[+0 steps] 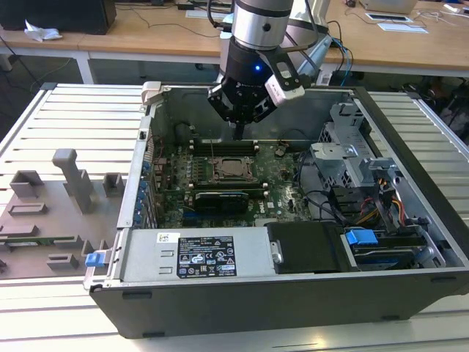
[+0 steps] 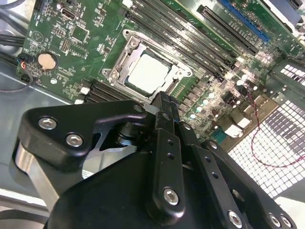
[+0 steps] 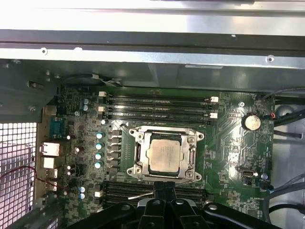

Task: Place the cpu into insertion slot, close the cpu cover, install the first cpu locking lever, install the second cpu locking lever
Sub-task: 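Install the first cpu locking lever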

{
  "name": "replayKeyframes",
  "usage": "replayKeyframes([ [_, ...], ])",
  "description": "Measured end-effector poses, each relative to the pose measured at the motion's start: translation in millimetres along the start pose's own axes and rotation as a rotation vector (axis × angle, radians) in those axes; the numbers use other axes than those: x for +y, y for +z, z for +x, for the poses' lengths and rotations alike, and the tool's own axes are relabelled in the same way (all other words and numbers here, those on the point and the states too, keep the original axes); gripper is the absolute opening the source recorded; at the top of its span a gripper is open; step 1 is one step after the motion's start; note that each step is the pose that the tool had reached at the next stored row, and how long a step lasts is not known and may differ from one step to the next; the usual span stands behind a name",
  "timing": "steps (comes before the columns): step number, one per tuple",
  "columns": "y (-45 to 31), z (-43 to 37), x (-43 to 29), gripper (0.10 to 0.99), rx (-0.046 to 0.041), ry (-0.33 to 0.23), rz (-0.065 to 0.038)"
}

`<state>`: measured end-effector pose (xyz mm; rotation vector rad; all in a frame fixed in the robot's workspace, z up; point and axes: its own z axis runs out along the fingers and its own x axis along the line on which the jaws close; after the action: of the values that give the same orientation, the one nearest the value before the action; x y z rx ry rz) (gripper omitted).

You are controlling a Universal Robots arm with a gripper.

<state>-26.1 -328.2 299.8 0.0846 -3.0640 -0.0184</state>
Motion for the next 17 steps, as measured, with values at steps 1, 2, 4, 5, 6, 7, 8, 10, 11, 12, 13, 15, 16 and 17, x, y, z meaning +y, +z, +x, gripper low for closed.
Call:
replayKeyframes([
  [1,0.0,0.0,0.0,0.106,-0.0009,0.0,0.0],
  [2,0.0,0.0,0.0,0.106,-0.0053,0.0,0.0],
  [4,0.3,0.0,0.0,0.106,-0.0251,0.0,0.002],
  [5,0.4,0.0,0.0,0.106,-0.0389,0.0,0.003],
  [6,0.6,0.0,0.0,0.106,-0.0574,-0.001,0.004],
  [7,0.8,-0.1,0.0,0.106,-0.0719,-0.001,0.005],
  [8,0.8,-0.1,0.0,0.106,-0.072,-0.001,0.005],
  [10,0.7,0.0,0.0,0.106,-0.0719,-0.001,0.005],
  [11,0.7,0.0,0.0,0.106,-0.0719,-0.001,0.005],
  [12,0.7,-0.1,0.0,0.106,-0.072,-0.001,0.005],
  [13,0.7,0.0,0.0,0.106,-0.072,-0.001,0.005],
  [15,0.7,0.4,0.0,0.106,-0.072,0.0,0.005],
  [16,0.8,1.4,0.1,0.106,-0.072,-0.001,0.005],
  [17,0.9,2.9,0.1,0.106,-0.0721,-0.001,0.005],
])
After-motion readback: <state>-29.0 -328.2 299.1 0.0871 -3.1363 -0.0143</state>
